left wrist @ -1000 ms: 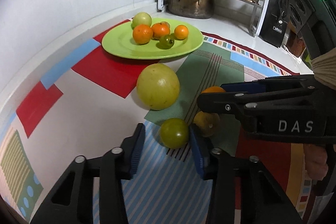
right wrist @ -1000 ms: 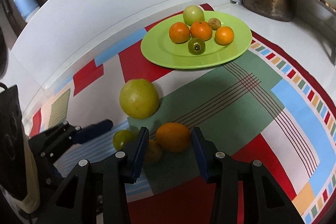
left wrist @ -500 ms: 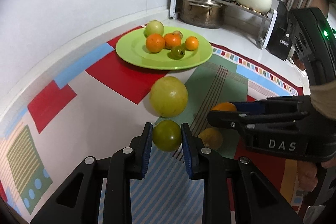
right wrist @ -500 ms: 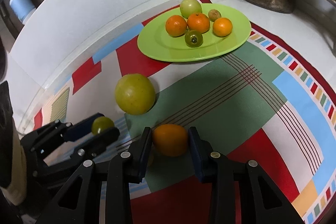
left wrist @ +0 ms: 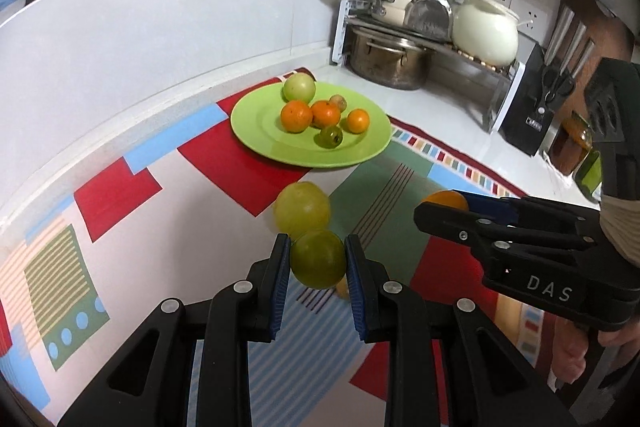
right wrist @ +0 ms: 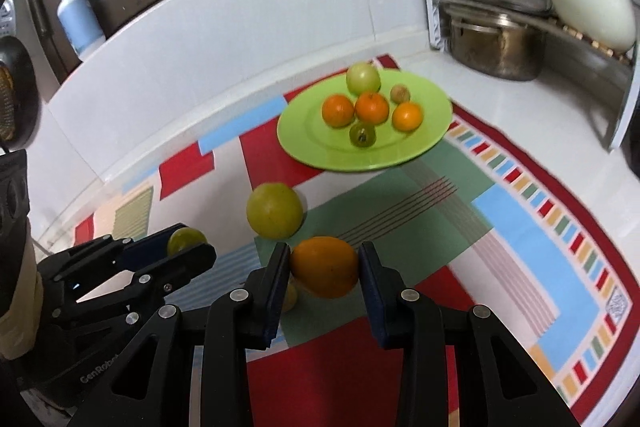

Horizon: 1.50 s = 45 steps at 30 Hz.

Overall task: Organize fruits
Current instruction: 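Carry the small green fruit and orange over the green plate, then open both tools to drop the green fruit and orange onto the plate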

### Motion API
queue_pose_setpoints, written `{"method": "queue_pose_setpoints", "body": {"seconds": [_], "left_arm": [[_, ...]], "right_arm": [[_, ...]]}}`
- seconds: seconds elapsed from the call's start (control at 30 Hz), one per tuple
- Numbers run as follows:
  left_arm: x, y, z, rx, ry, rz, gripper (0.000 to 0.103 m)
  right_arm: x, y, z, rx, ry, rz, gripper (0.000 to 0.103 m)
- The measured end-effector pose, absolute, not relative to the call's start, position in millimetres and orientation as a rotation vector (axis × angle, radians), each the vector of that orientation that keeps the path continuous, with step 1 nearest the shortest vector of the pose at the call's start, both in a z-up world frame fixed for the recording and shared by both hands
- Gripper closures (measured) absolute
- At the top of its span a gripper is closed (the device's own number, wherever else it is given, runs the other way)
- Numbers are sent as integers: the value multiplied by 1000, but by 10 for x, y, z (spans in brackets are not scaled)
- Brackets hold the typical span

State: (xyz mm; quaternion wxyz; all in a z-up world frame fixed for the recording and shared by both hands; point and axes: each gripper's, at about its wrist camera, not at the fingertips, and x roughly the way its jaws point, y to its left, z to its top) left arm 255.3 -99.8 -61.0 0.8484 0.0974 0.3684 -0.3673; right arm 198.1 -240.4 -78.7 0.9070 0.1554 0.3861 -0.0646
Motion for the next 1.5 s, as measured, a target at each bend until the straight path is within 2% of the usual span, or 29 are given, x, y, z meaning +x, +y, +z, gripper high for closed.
{"method": "queue_pose_setpoints", "body": {"seconds": [0.43, 0.77, 1.23, 1.5], "left_arm": [[2518, -1310, -264, 195, 723, -741, 76], [2657, -1729, -174, 185, 725, -699, 76], [3194, -2278, -179, 200, 754, -651, 76], [3670, -2416, -353, 228, 784, -623, 76]], "right_arm": [[1824, -2630, -392, 290, 664, -144, 67], [1957, -2982, -285, 270, 642, -121, 67], [2507, -3590, -278, 246, 668, -78, 67], [3046, -3706, -436, 230, 705, -60, 67]]}}
